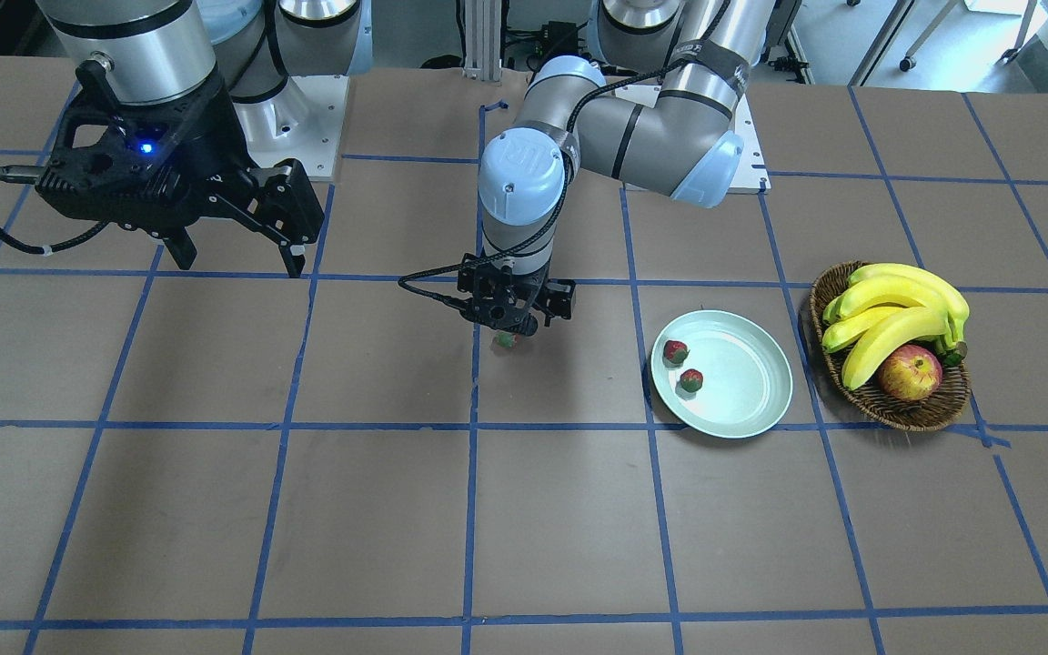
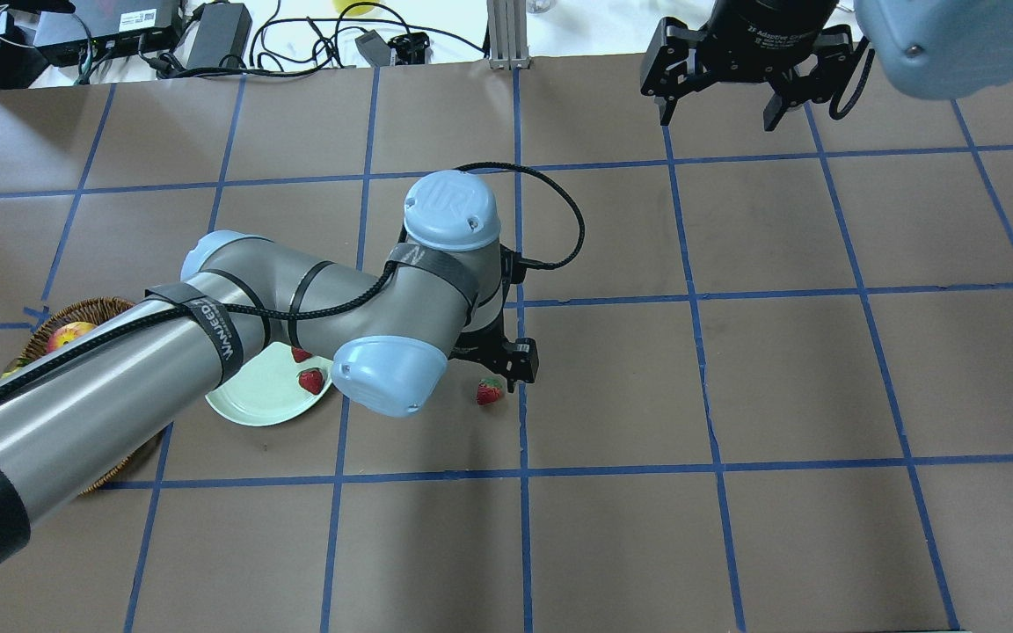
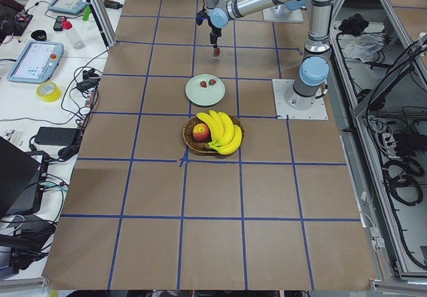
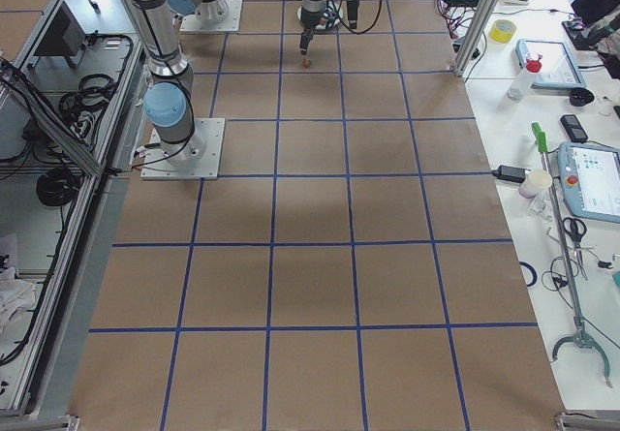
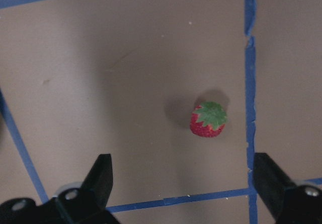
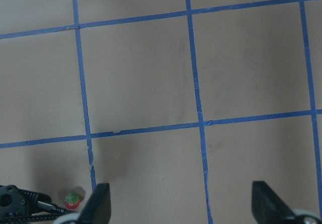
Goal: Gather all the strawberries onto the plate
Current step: 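Reach the left gripper to the last strawberry and grasp it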
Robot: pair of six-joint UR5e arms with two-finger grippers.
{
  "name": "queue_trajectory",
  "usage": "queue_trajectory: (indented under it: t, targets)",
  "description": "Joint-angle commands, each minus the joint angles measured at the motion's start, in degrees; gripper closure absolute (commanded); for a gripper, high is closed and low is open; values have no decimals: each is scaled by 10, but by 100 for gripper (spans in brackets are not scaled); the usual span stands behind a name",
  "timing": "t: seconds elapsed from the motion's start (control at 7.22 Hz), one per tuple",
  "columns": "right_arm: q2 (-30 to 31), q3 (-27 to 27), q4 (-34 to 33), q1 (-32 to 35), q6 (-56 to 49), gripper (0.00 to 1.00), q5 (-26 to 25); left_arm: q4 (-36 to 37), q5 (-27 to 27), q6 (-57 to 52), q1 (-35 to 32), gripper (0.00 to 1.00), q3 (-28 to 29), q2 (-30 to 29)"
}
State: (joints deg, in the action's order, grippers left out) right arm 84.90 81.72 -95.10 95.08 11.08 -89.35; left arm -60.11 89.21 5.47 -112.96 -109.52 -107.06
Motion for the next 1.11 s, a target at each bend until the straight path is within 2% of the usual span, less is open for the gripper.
queue_trajectory:
  t: [0.0,0.42,0.55,0.69,0.97]
  targets:
    - [-1,0,-1,0,3,0,1,90,2,-62,-5,0,-43,-18]
    - [2,0,6,-1,-2,0,-5,131,2,-66,-5,0,-52,-40]
    - [2,1,5,-1,-2,0,-5,140,2,-67,-5,38,-52,-42]
    - [2,2,4,-1,-2,0,-5,142,2,-65,-5,98,-51,-42]
    - [2,2,4,0,-1,0,-4,142,2,-58,-5,100,-51,-42]
